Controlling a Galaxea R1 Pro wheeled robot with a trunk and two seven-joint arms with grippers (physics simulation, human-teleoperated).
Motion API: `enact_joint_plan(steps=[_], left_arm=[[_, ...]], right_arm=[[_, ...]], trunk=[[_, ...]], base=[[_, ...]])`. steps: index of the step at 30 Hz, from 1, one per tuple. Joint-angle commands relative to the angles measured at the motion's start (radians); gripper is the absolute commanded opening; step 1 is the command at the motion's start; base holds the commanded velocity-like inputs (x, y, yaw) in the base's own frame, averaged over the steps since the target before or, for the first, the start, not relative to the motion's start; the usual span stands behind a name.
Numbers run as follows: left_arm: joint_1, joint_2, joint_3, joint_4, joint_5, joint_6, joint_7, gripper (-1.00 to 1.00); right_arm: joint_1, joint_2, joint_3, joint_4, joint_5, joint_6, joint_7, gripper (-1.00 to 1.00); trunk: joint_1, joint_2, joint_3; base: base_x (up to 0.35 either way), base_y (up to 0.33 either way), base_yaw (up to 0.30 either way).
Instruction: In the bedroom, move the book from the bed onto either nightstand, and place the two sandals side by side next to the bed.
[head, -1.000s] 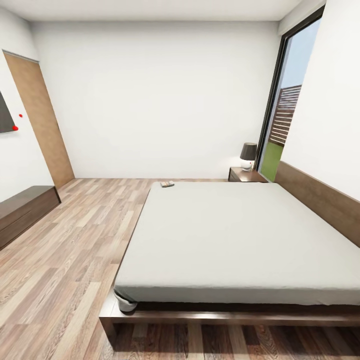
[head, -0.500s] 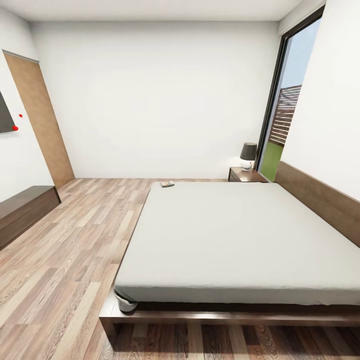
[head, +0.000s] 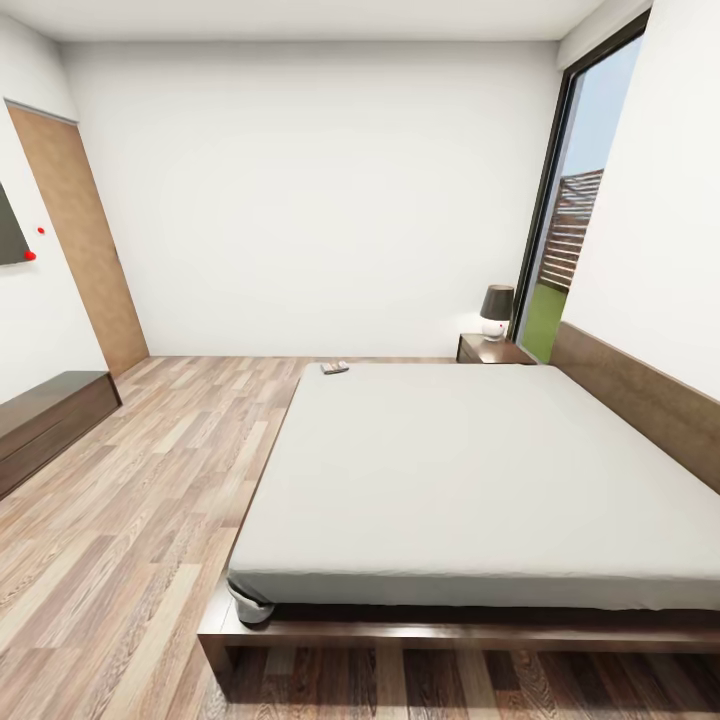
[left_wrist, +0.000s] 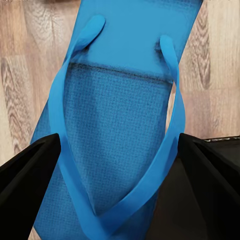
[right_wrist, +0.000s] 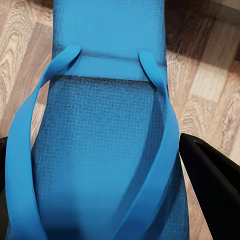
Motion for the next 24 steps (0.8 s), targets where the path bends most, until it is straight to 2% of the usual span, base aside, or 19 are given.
enact_joint_plan(steps=[1, 18, 19, 21, 22, 24], left_arm=[[-0.001, 0.0, -0.008, 0.001, 0.004, -0.004, 0.005, -1.0], [-0.001, -0.002, -0.007, 0.0, 0.005, -0.024, 0.005, -1.0], [-0.001, -0.002, -0.007, 0.001, 0.005, -0.024, 0.005, -1.0], [-0.001, -0.002, -0.007, 0.0, 0.005, -0.024, 0.005, -1.0], [-0.001, -0.002, -0.006, 0.0, 0.005, -0.024, 0.005, -1.0], [-0.001, -0.001, -0.007, 0.0, 0.005, -0.024, 0.004, -1.0]], right_arm=[[-0.001, 0.0, 0.005, 0.002, -0.01, -0.004, 0.003, -1.0], [-0.001, 0.001, -0.004, -0.011, -0.011, 0.0, 0.002, -1.0], [-0.001, 0.001, -0.011, -0.011, -0.011, 0.001, 0.002, -1.0], [-0.001, 0.002, -0.054, -0.012, -0.01, 0.004, 0.003, -1.0], [-0.001, 0.003, -0.089, -0.013, -0.01, 0.005, 0.004, -1.0], [-0.001, 0.004, -0.116, -0.013, -0.01, 0.006, 0.005, -1.0]], trunk=[[0.004, -0.009, -0.005], [0.069, -0.128, -0.058], [0.073, -0.135, -0.061], [0.081, -0.149, -0.067], [0.085, -0.156, -0.071], [0.092, -0.17, -0.077]], base=[[0.0, 0.0, 0.0], [0.0, 0.0, 0.0], [0.0, 0.0, 0.0], [0.0, 0.0, 0.0], [0.0, 0.0, 0.0], [0.0, 0.0, 0.0]])
